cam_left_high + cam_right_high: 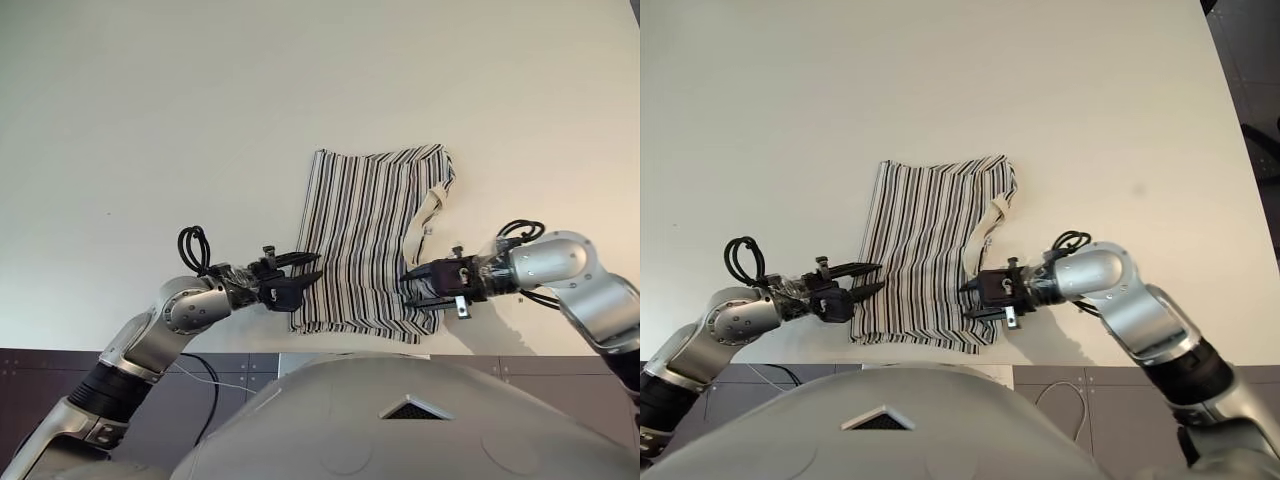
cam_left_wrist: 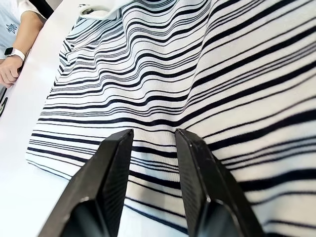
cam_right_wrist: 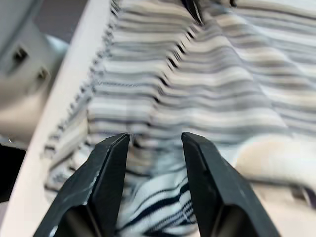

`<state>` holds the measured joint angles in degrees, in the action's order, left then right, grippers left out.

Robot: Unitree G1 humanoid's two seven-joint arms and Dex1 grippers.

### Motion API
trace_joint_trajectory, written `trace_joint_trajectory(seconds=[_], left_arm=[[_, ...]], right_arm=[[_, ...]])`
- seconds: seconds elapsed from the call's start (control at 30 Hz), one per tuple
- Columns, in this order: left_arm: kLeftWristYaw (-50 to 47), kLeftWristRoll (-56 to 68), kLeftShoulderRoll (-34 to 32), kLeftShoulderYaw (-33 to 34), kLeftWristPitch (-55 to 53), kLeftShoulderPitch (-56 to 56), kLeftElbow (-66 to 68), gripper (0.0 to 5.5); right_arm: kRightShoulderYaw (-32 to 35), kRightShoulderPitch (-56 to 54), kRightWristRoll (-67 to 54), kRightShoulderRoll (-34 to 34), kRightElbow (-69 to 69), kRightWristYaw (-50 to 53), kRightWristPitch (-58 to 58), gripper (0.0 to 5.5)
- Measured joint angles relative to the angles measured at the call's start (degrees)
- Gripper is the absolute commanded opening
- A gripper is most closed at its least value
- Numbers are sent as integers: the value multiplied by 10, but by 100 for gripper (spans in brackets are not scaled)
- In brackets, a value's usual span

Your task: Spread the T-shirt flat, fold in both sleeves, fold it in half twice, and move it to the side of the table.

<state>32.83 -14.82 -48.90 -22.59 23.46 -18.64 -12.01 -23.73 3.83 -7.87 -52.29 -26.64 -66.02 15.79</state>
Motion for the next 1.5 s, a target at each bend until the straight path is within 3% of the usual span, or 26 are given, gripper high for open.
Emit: trace_joint_trajectory(seconds=[0.2,0.47,0.57,0.7,0.8,1.1,1.33,1.5], left_arm=[[-24,-18,1,10,18,-17,3,158],[16,141,22,72,-14,-50,-113,158],[45,147,4,88,-5,-50,-130,158],[75,49,-41,70,43,-80,-57,158],[67,5,-42,63,87,-73,-24,158],[28,-27,-55,69,160,-93,-1,158],[33,8,-121,150,237,-173,-59,158],[40,-47,-136,160,266,-217,-31,176]], right_arm=[[101,99,-10,-66,-13,3,-44,196],[133,63,-85,-11,-114,53,10,196],[90,70,-68,-2,-111,55,7,196],[-3,62,18,30,-8,57,-31,196],[-14,48,49,48,54,80,-80,196],[59,177,29,13,-23,110,-73,196],[179,296,-8,-21,-111,116,-84,196],[201,316,-14,-22,-115,107,-93,200]])
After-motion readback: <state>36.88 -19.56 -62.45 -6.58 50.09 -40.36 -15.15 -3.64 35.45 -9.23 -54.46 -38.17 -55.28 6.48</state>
